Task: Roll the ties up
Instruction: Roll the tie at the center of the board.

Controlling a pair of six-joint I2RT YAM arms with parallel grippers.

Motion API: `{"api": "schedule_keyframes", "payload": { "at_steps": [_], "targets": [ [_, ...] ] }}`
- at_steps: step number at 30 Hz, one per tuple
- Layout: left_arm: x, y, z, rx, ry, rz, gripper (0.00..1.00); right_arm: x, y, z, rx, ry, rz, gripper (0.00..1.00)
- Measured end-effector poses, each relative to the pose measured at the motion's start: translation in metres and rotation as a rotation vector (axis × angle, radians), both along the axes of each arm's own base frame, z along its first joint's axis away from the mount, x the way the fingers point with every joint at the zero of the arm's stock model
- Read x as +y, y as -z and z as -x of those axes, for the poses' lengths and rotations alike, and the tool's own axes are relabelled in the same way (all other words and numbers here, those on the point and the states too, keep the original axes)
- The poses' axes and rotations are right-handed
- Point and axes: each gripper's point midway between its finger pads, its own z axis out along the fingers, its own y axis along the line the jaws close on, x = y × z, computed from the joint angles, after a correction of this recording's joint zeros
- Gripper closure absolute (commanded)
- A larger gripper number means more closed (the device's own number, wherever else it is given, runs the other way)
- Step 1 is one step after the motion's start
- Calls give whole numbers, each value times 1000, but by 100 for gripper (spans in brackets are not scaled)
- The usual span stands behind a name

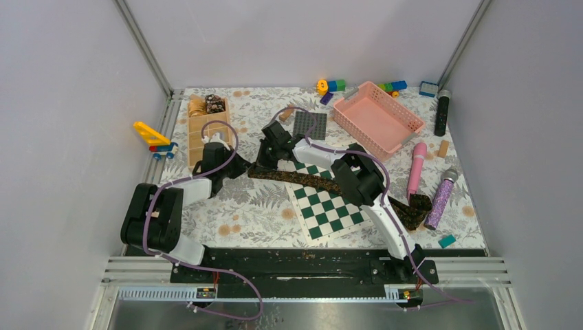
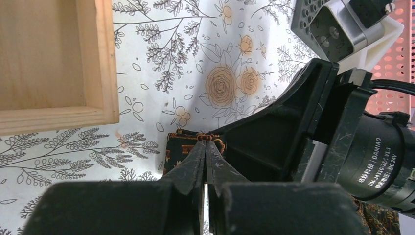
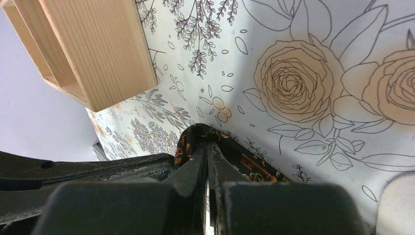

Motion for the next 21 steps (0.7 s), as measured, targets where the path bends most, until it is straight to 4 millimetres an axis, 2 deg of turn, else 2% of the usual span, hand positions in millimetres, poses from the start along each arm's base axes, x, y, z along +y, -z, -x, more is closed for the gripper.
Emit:
{"api": "schedule_keyframes", "payload": {
  "at_steps": [7, 12, 17, 21],
  "targets": [
    [-6, -4, 0, -18, 25, 12, 100, -9, -1, 5, -23, -12, 16, 100],
    [-6, -1, 2, -17, 35, 8, 100, -24, -14, 11, -62, -12, 44, 100],
    [-6, -2, 1, -26, 38, 8, 100, -29, -33, 9, -113, -13, 38, 100],
    [-7, -3, 2, -26, 41, 9, 100, -35, -36, 10, -130, -4, 47, 100]
  ]
}}
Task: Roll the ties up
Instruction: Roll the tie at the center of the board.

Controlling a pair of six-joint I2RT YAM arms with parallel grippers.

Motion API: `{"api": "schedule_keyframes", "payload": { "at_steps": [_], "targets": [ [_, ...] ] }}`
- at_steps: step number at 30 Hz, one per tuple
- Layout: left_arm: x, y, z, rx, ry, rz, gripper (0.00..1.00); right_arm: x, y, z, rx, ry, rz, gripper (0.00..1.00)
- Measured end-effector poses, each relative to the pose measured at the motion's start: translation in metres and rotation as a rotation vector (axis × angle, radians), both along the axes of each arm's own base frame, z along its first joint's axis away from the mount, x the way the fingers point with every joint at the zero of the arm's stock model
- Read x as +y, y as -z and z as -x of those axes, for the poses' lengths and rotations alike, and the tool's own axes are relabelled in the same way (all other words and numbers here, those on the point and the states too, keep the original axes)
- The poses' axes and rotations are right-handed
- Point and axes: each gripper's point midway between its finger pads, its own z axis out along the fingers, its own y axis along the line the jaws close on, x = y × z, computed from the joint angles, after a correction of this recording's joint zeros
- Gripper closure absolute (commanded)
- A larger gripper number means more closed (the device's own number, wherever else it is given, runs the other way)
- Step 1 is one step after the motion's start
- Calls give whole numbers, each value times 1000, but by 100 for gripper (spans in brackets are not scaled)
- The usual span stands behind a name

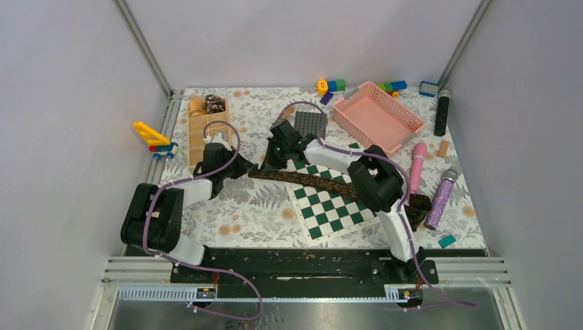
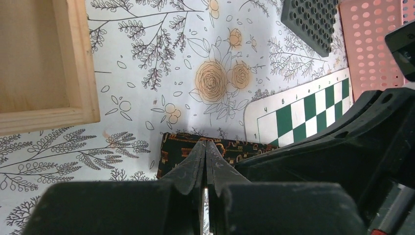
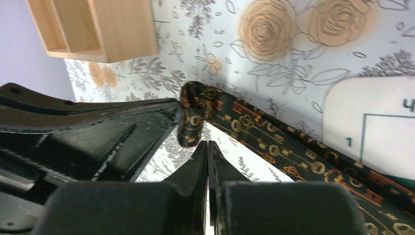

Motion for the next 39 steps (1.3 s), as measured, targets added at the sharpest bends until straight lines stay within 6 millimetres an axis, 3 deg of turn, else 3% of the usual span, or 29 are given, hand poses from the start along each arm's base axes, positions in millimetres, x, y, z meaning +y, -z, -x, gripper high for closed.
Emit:
{"api": "schedule_keyframes", "payload": {
  "at_steps": [6, 15, 22, 39],
  "targets": [
    [-2, 0, 1, 0, 12, 3, 100, -16, 15, 1, 16, 30, 45, 100],
    [-9, 8, 5, 22, 32, 0, 100, -22, 15, -6, 15, 47, 45, 100],
    [-17, 23, 9, 66, 53, -9, 100, -21, 14, -6, 14, 44, 37, 100],
    [-19, 22, 6, 69, 55, -9, 100, -1, 8, -2, 65, 6, -53, 99]
  ]
}}
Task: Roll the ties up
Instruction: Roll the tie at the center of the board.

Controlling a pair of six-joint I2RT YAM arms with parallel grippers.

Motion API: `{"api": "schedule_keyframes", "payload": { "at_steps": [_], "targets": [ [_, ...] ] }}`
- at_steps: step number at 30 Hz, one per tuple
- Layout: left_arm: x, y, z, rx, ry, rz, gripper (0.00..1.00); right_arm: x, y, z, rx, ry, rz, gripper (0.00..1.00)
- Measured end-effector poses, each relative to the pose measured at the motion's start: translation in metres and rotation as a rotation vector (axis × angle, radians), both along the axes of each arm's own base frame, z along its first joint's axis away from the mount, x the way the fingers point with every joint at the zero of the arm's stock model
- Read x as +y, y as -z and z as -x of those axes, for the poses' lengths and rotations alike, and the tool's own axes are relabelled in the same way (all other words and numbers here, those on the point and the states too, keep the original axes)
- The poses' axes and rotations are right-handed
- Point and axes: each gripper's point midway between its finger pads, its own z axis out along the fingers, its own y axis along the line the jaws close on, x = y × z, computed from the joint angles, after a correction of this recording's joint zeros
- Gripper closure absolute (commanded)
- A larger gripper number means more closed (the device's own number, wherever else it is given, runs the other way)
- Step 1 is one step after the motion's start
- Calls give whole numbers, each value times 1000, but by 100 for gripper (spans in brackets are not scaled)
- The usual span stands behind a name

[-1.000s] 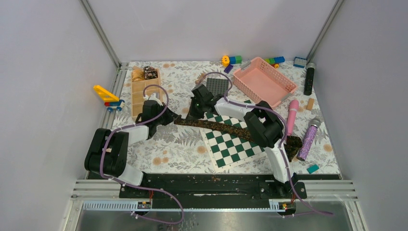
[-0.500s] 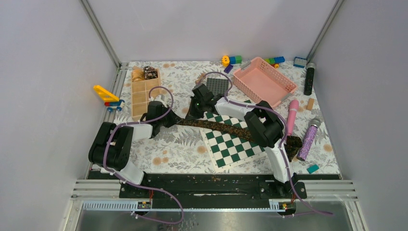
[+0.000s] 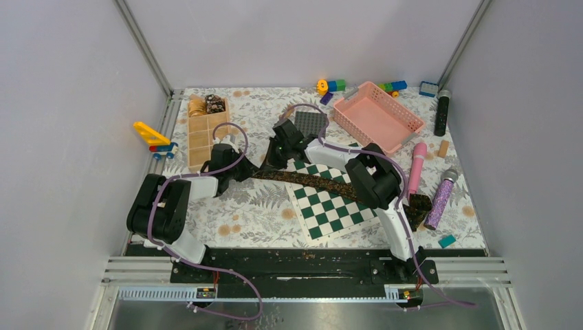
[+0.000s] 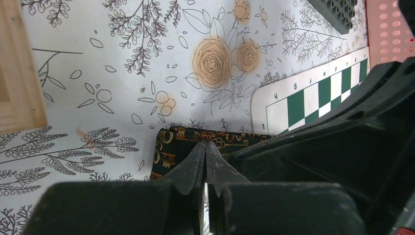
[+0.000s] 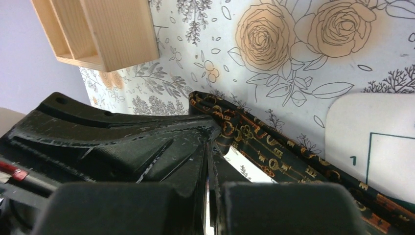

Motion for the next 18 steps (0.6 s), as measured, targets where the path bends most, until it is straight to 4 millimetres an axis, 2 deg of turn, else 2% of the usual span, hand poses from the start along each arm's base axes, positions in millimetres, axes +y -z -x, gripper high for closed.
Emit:
{"api": "schedule_keyframes", "payload": {
  "at_steps": [8, 18],
  "targets": [
    [0, 0, 0, 1, 0, -1, 100, 0, 17, 2, 41, 15, 13, 99],
    [0, -1, -1, 1, 0, -1, 100, 1, 17, 1, 47, 25, 9, 99]
  ]
}}
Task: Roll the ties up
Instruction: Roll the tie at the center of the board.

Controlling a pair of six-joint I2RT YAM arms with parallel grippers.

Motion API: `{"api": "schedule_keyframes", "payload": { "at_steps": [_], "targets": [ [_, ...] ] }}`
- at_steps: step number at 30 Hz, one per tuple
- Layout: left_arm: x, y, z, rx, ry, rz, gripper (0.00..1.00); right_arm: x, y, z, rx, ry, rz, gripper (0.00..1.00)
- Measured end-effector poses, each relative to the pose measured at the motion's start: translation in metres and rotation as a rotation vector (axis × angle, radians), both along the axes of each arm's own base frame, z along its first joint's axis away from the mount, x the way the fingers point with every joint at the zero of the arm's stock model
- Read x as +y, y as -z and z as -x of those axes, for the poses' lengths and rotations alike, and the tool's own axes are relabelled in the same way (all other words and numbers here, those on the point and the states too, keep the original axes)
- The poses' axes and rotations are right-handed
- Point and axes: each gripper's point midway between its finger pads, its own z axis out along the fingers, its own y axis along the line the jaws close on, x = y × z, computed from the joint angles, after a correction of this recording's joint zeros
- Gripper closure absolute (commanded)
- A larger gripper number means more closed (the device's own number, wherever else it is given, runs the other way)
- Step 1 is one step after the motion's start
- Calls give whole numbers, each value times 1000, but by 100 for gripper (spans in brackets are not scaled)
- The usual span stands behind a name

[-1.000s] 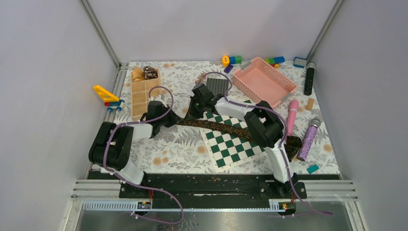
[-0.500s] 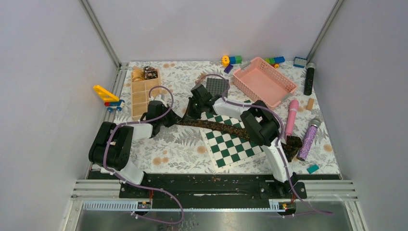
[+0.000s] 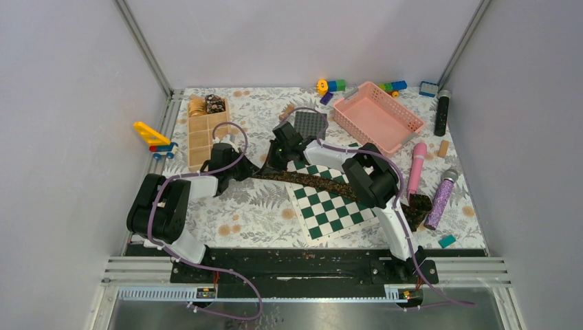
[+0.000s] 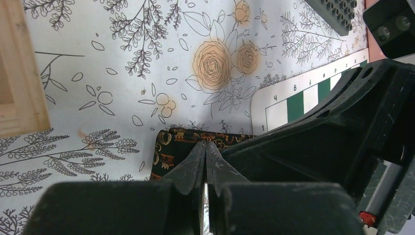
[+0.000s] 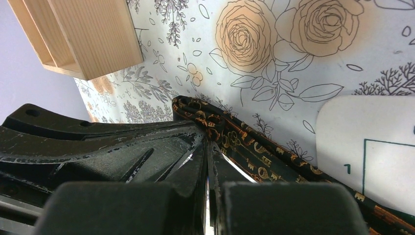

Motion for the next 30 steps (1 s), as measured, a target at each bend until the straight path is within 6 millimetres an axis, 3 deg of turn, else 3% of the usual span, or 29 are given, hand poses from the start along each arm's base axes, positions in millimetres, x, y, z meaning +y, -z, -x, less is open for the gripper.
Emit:
{"api": "schedule_keyframes", "payload": {
  "at_steps": [10, 17, 22, 26, 30],
  "targets": [
    [-1, -4, -4, -4, 0, 1, 99, -1, 9, 1, 15, 6, 11, 99],
    [0, -7, -2, 4, -1, -6, 80, -1, 9, 1, 18, 9, 11, 99],
    [3, -27, -4, -49, -12, -15, 65, -1, 9, 1, 19, 10, 11, 99],
    [9, -40, -7, -97, -35, -32, 59, -1, 9, 1, 19, 10, 11, 99],
    [17, -34, -4, -85, -68, -64, 51, -1, 9, 1, 19, 10, 11, 99]
  ]
}}
